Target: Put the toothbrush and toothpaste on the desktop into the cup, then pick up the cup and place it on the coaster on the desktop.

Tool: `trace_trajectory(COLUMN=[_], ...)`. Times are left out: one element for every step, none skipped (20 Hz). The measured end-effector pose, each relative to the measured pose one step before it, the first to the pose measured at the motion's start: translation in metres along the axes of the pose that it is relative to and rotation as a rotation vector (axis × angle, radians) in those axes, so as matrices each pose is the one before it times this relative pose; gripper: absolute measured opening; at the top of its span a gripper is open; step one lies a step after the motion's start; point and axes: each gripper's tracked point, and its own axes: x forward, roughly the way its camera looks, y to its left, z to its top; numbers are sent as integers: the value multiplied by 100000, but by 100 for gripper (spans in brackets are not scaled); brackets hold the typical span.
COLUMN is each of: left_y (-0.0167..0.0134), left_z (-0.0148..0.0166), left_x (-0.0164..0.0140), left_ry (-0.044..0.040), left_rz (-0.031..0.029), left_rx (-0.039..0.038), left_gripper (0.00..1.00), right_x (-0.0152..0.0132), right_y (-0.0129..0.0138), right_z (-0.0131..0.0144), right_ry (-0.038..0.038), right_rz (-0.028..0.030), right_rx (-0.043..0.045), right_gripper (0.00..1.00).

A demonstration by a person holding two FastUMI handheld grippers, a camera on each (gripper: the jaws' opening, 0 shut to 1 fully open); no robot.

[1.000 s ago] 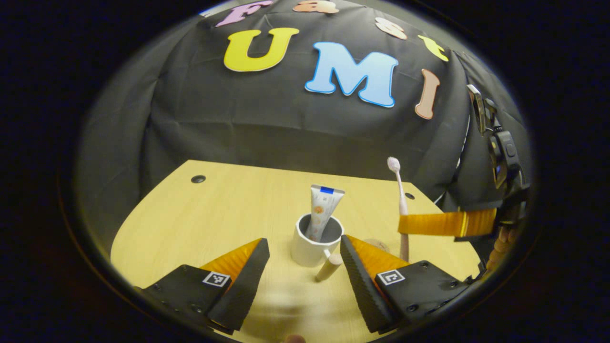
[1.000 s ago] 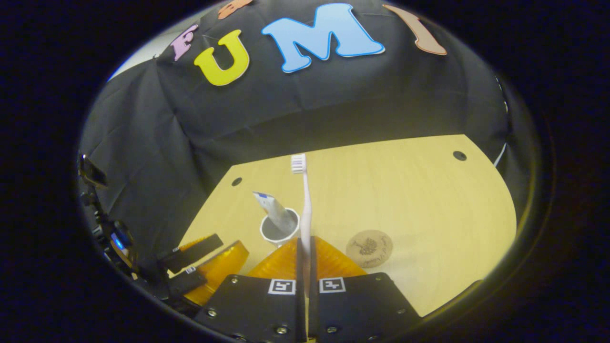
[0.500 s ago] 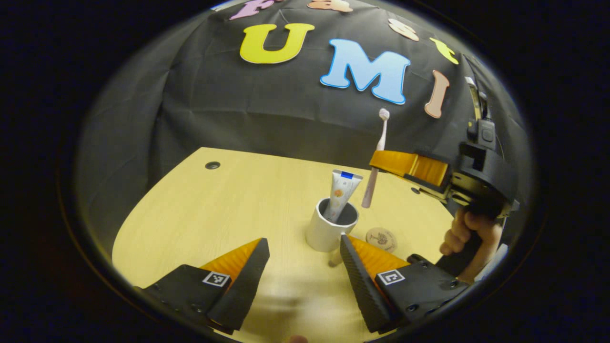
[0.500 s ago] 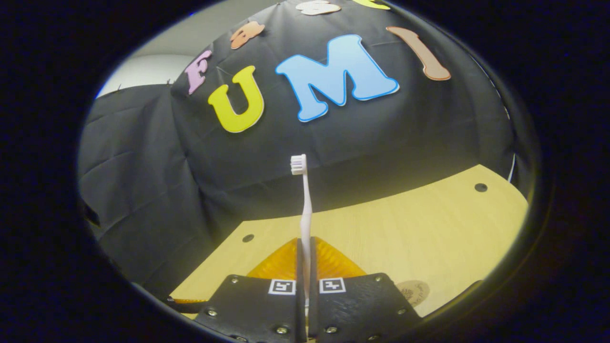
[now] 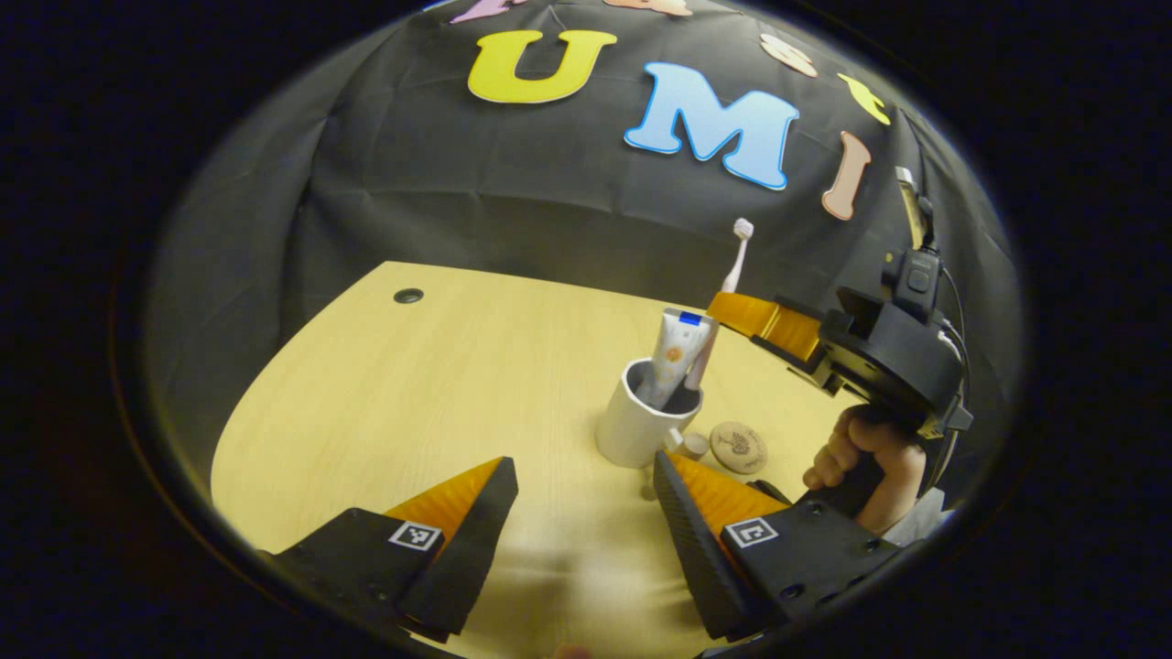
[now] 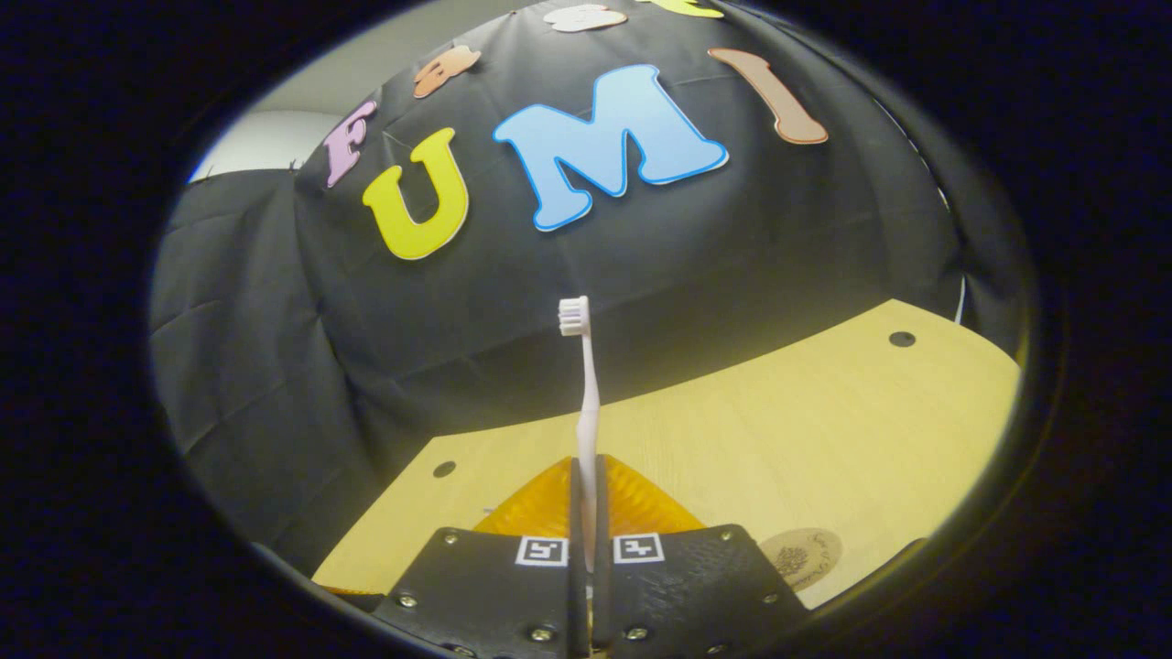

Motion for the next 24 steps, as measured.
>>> trace_trajectory(left_y=[211,20,-66,-211,-83,-137,-134,-62,-96,-36,52,-132,-114,-180,-312,-237,-261,-232,-191,-272,-247,-290,-454,-657], left_z=[61,5,-48,-29,-56,120,72,-54,-39,15,39,75,55,23,-33,63,92,-77,-97,111,86,7,89,10], left_x=[-39,-3,90,130,-13,-84,2,3,118,91,18,-18,16,21,-6,118,118,125,156,117,192,181,147,162], left_ry=[-126,47,154,-17,53,-117,-78,28,28,11,-45,86,11,147,318,448,256,721,406,302,12,171,465,998], left_rz=[244,-205,-72,-415,-212,-261,-350,-81,-111,166,-52,-149,-261,-241,-529,-439,-429,-326,142,-255,-30,-25,-380,-1235], left_rx=[-83,-120,-125,-333,25,71,92,204,173,193,259,305,405,468,296,6,-125,18,108,206,588,627,-10,-793], left_gripper=[96,94,94,95,95,95,95,96,96,94,94,95,96,98,99,99,96,96,99,96,97,96,96,99], right_x=[-95,-36,298,-280,11,-59,145,-303,-251,-136,-78,17,-16,-217,-240,-1037,559,-248,-199,-402,-408,-507,-454,-510], right_y=[112,-17,48,58,108,58,163,-74,-17,41,-37,-377,-433,-7,-368,-451,-539,-600,-494,-705,-699,-801,-738,-831], right_z=[27,66,96,72,-31,24,35,-42,-129,-112,-4,3,127,346,75,443,183,345,303,268,68,172,118,180], right_ry=[-26,-83,-353,122,241,-4,-246,-199,186,520,753,411,-19,-807,278,-3,252,47,70,581,636,966,713,771], right_rz=[887,696,587,310,462,517,92,637,205,495,-49,-830,-1399,623,-1287,-1190,-1568,-1345,-1684,-1968,-1504,-2121,-1823,-2255], right_rx=[1222,694,-60,-499,-185,-250,-353,-26,136,340,308,-222,-657,-269,-131,-449,-580,-947,-1063,-1224,-1272,-1584,-1862,-2004], right_gripper=[4,4,4,6,7,9,9,8,12,14,27,29,40,40,63,86,88,88,88,88,88,88,88,88])
